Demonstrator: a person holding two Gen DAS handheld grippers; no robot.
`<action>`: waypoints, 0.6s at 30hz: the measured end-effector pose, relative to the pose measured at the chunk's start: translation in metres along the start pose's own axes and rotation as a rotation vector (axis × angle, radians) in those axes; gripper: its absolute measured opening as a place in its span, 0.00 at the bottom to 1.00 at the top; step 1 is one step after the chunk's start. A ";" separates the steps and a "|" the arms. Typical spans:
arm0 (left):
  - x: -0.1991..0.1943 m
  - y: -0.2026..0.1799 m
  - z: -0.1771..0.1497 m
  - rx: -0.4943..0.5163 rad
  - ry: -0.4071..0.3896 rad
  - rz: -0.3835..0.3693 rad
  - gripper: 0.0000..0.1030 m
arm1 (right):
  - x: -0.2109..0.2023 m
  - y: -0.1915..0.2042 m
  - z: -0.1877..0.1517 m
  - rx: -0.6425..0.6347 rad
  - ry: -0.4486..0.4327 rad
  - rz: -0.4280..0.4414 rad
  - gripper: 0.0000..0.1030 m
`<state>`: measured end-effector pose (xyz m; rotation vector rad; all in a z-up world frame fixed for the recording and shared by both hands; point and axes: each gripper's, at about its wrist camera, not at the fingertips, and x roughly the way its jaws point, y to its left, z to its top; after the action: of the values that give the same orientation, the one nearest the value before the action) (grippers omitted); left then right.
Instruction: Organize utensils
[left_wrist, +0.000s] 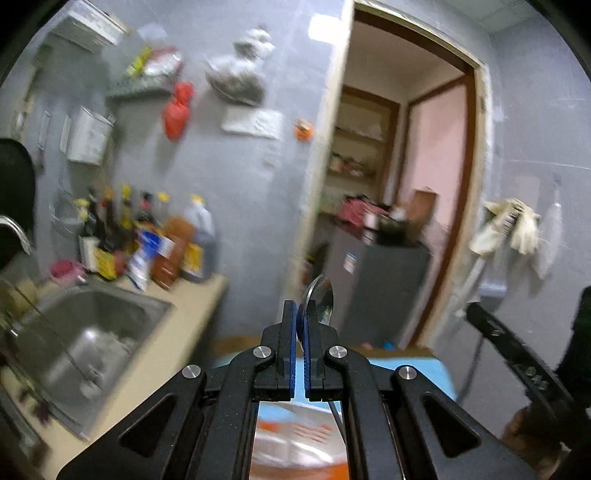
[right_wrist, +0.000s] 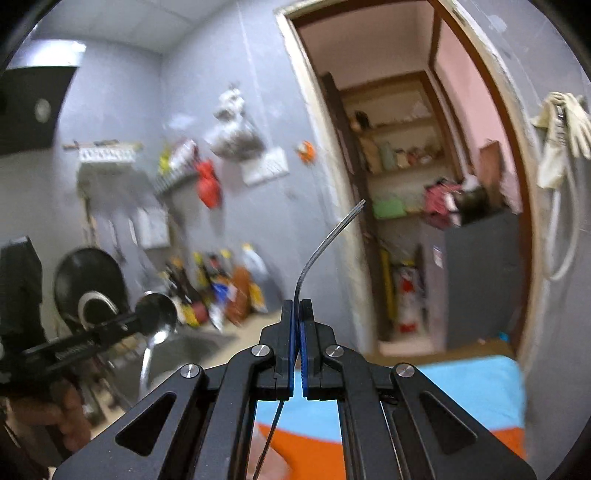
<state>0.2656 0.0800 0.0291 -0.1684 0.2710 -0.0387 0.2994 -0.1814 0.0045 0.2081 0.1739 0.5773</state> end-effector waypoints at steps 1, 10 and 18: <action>0.001 0.013 0.003 -0.009 -0.026 0.022 0.01 | 0.005 0.008 0.001 0.000 -0.014 0.011 0.01; 0.034 0.097 -0.011 -0.085 -0.124 0.174 0.01 | 0.062 0.075 -0.035 -0.171 -0.056 -0.035 0.01; 0.045 0.090 -0.054 0.024 -0.128 0.194 0.01 | 0.080 0.081 -0.083 -0.285 0.024 -0.055 0.01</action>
<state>0.2955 0.1572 -0.0496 -0.1197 0.1580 0.1609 0.3048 -0.0586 -0.0640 -0.0797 0.1181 0.5436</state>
